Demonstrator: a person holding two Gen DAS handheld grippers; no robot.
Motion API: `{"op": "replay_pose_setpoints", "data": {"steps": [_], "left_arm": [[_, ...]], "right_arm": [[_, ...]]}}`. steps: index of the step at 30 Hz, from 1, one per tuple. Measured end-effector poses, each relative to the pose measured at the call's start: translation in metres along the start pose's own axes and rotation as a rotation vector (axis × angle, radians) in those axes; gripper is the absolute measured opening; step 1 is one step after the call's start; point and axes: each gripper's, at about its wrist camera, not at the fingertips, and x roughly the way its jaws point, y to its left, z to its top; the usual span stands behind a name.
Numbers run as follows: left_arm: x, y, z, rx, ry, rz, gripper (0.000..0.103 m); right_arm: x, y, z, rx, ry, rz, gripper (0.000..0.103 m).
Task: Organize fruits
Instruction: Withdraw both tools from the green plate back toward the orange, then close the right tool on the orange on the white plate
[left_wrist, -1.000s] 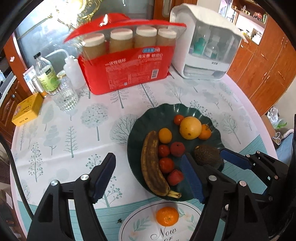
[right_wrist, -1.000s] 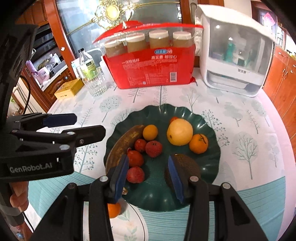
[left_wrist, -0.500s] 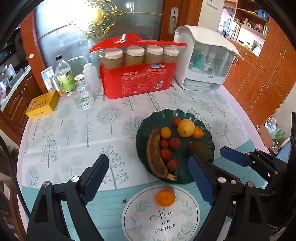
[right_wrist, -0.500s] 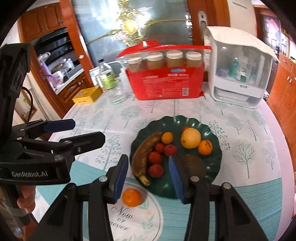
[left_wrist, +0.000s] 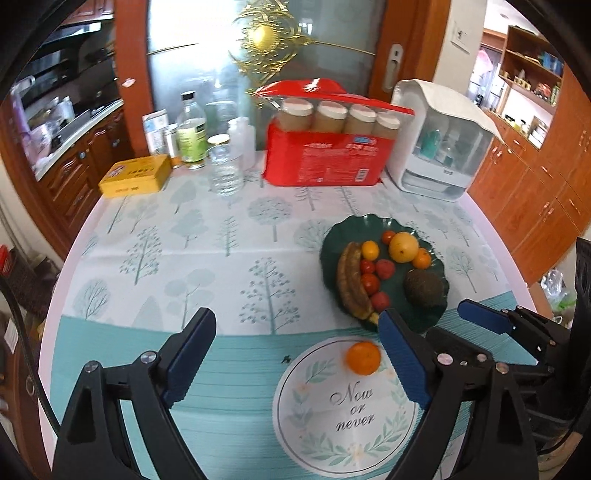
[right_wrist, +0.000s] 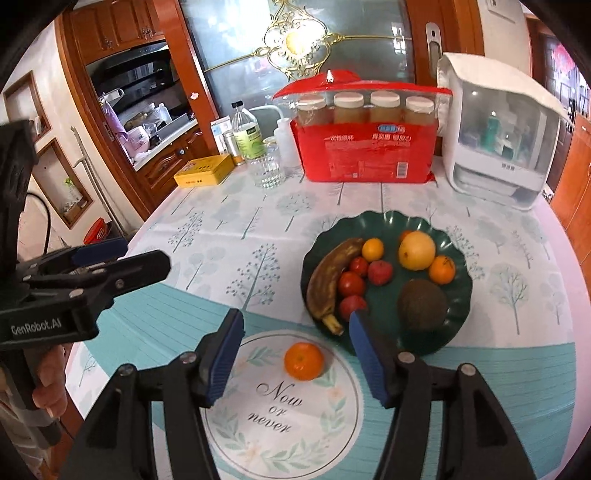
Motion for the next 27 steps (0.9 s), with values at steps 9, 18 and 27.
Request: {"op": "replay_pose_setpoints", "data": {"steps": [9,18,27], "left_arm": [[0.019,0.012,-0.047,-0.054,0.029,0.064,0.089],[0.058,0.018,-0.087,-0.096,0.128,0.082,0.089],[0.084,0.030,-0.103,-0.153,0.187,0.091,0.089]], "right_arm": [[0.023,0.002,-0.026,0.018,0.063,-0.013,0.060],[0.057,-0.003,-0.055,0.075,0.151,-0.029,0.060],[0.087,-0.007,-0.063,0.093,0.192,-0.064,0.060]]}}
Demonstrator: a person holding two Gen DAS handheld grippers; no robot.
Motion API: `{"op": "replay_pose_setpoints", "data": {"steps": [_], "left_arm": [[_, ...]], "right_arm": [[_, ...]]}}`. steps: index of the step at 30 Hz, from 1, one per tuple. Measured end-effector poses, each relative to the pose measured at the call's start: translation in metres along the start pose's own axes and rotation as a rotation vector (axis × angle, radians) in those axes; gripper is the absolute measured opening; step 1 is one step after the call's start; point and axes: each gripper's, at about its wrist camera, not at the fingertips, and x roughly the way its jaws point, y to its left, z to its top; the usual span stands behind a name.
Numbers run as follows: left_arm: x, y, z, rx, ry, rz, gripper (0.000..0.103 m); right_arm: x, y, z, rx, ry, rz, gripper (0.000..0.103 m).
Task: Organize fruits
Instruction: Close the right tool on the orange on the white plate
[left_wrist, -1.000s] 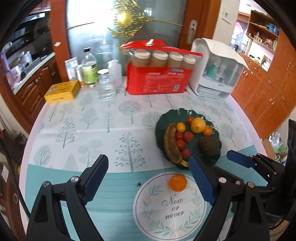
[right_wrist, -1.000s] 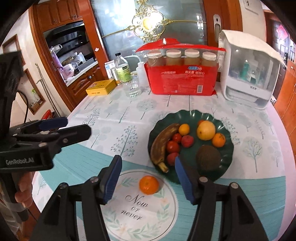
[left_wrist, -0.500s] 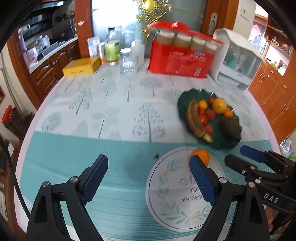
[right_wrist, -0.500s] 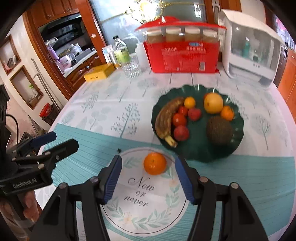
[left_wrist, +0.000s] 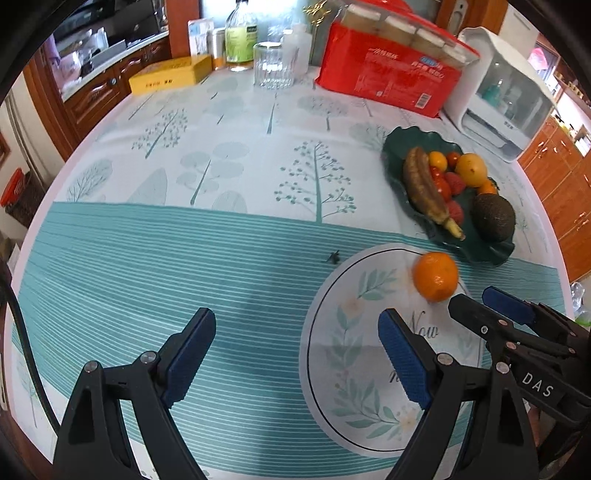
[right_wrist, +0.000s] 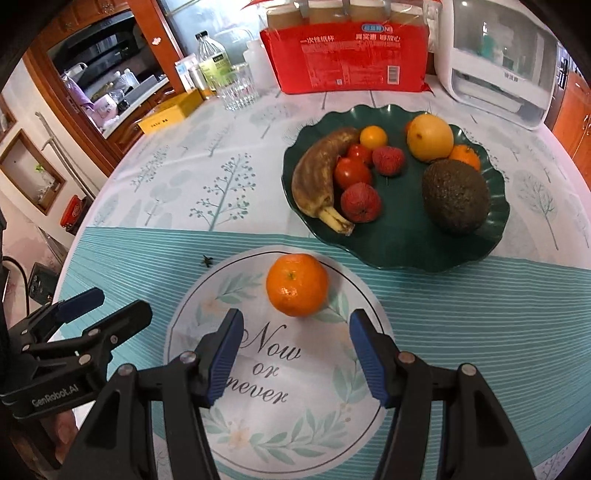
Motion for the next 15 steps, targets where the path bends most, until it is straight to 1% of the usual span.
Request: {"op": "replay_pose_setpoints", "data": {"steps": [6,15], "left_arm": [[0.012,0.005,0.003,-0.023,0.015,0.000,0.089],[0.023,0.008,0.007,-0.029,0.033,0.002,0.089]], "right_arm": [[0.014,0.002,0.005,0.011,0.009,-0.007,0.060],[0.033,0.007,0.011,-0.010,0.007,-0.050,0.060]]}}
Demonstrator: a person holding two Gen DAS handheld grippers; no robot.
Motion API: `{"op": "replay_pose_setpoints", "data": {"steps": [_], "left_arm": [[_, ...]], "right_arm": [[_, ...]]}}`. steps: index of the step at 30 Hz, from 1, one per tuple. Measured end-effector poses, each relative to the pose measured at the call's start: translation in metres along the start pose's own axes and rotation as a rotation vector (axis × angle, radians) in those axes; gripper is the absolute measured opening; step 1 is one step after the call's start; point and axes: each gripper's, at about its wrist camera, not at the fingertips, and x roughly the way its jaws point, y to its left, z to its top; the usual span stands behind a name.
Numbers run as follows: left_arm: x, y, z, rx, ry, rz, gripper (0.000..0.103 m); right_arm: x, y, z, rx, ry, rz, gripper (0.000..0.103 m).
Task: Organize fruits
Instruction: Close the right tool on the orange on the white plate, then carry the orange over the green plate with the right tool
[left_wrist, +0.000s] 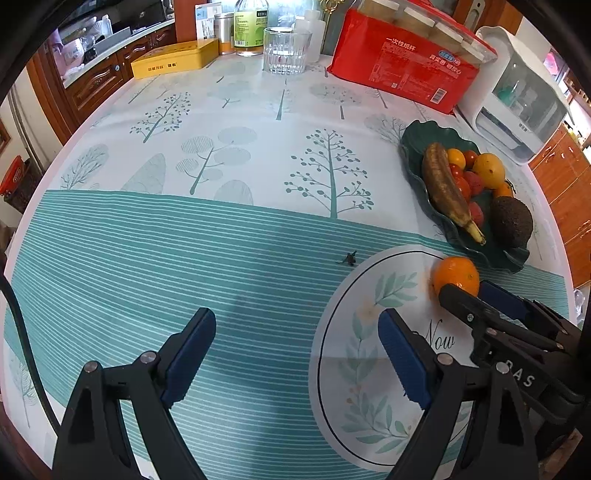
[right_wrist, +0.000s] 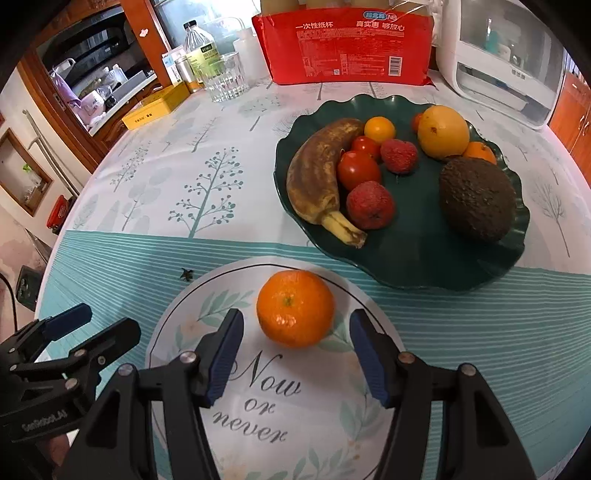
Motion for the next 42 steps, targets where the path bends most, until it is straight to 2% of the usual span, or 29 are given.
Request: {"op": "replay_pose_setpoints", "data": {"steps": [2,4,6,13,20,32,38,42], "left_arm": [[0.002,0.000,0.001,-0.001,0.003,0.000,0.089],[0.003,0.000,0.002,-0.002,0.002,0.001,0.089],[0.003,0.000,0.003,-0.001,0.004,0.001,0.089],[0.005,-0.004,0.003,0.009,0.010,0.004,0.089],[0.004,-0.007,0.002,0.017,0.010,0.007,0.089],[-0.005,-0.029,0.008,0.058,0.024,-0.001,0.089],[-0.022,-0.059,0.027,0.128,-0.031,0.000,0.095],[-0.034,-0.082,0.050,0.174,-0.069,-0.023,0.100]], "right_arm": [[0.001,0.001,0.000,-0.011,-0.005,-0.013,0.059],[0.004,0.003,0.000,-0.026,-0.004,-0.015,0.050],[0.005,0.004,0.000,-0.038,-0.005,-0.024,0.047],[0.005,0.008,-0.002,-0.073,-0.020,-0.038,0.045],[0.003,0.005,-0.004,-0.063,-0.006,-0.003,0.044],[-0.031,-0.005,-0.012,-0.051,-0.043,0.041,0.044],[-0.058,-0.025,-0.003,-0.031,-0.093,0.030,0.044],[-0.079,-0.040,0.015,-0.024,-0.150,0.006,0.044]]}}
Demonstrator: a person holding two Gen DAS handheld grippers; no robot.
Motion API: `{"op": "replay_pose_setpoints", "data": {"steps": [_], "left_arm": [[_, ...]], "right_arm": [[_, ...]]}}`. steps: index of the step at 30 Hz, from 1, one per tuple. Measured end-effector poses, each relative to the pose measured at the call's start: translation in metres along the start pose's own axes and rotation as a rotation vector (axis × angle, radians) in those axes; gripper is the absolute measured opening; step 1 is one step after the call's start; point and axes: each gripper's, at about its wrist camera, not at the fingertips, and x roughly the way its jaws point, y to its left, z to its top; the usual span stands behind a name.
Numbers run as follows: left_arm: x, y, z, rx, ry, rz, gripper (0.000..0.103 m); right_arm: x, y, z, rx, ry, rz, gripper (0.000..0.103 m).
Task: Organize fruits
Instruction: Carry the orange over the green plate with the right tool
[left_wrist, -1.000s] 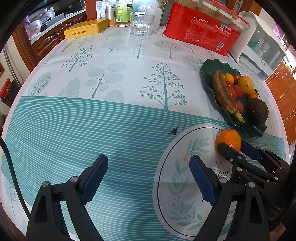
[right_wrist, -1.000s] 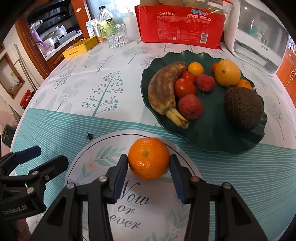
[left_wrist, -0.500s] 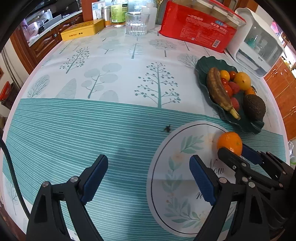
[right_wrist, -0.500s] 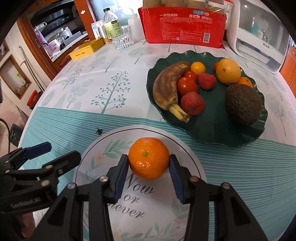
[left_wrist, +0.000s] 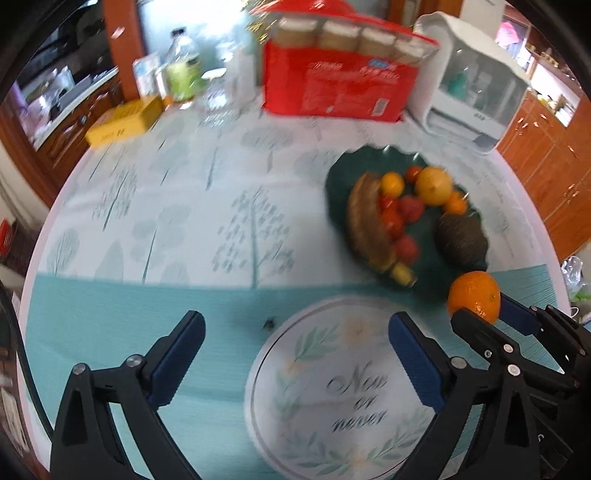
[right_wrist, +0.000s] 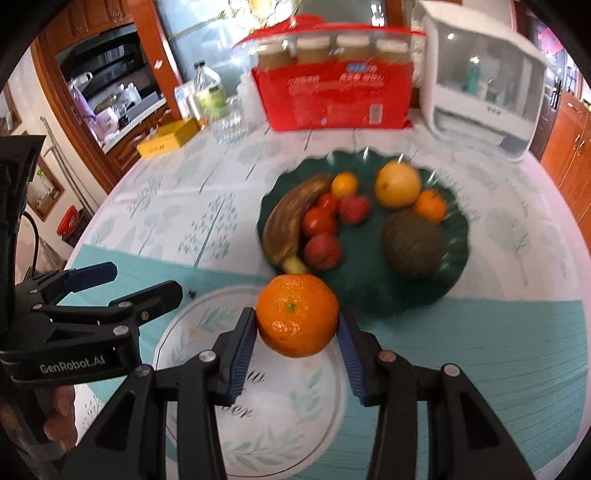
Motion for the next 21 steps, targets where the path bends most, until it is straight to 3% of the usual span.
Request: {"op": "replay_pose_setpoints", "data": {"steps": [6,11,16,21], "left_arm": [[-0.008,-0.017,0.055,0.031,-0.066,-0.008,0.102],[-0.001,-0.021,0.096,0.026,-0.094,-0.007,0.102],[0.029,-0.025,0.115,0.023,-0.034,-0.028,0.102],[0.058,-0.035,0.113,0.057,0.020,-0.026,0.102]], "right_arm": [[-0.008,-0.015,0.040,-0.031,-0.073,-0.050,0.045],[0.016,-0.028,0.065,-0.033,-0.063,-0.060,0.044],[0.048,-0.033,0.069,-0.048,-0.018,-0.091,0.045],[0.067,-0.034,0.063,-0.068,0.015,-0.114,0.045]]}}
